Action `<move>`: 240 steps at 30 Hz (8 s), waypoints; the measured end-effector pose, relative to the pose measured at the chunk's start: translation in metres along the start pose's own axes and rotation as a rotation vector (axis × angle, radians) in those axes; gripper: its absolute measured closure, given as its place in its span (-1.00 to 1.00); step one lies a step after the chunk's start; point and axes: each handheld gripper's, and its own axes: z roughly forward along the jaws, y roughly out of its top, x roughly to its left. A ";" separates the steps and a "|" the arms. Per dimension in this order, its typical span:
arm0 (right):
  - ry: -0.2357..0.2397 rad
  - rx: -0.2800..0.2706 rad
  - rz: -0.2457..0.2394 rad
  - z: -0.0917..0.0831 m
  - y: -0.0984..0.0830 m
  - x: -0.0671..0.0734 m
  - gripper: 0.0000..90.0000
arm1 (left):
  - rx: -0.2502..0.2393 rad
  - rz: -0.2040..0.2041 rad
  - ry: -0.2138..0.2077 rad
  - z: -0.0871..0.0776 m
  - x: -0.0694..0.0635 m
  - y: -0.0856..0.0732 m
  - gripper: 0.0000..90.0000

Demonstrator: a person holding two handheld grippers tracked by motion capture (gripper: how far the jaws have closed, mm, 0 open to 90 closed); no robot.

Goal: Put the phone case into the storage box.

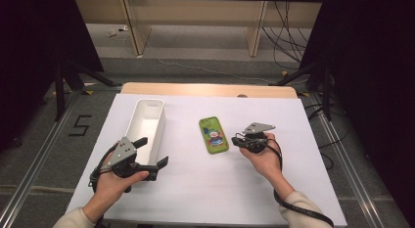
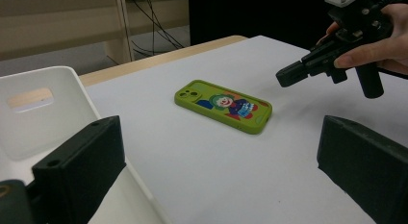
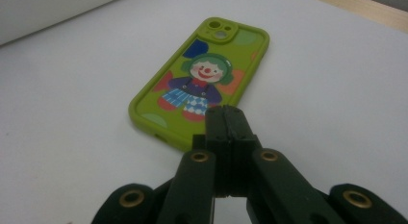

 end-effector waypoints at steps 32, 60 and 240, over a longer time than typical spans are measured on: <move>-0.049 0.130 0.061 0.042 -0.003 -0.005 1.00 | 0.001 -0.005 -0.008 0.001 -0.001 -0.001 -0.93; 0.028 0.149 -0.030 0.048 0.003 0.028 1.00 | 0.003 -0.003 -0.010 0.001 -0.001 -0.001 -0.93; -0.025 -0.245 0.052 -0.121 -0.059 0.027 -0.75 | 0.459 -0.049 0.181 0.283 0.013 0.021 -1.00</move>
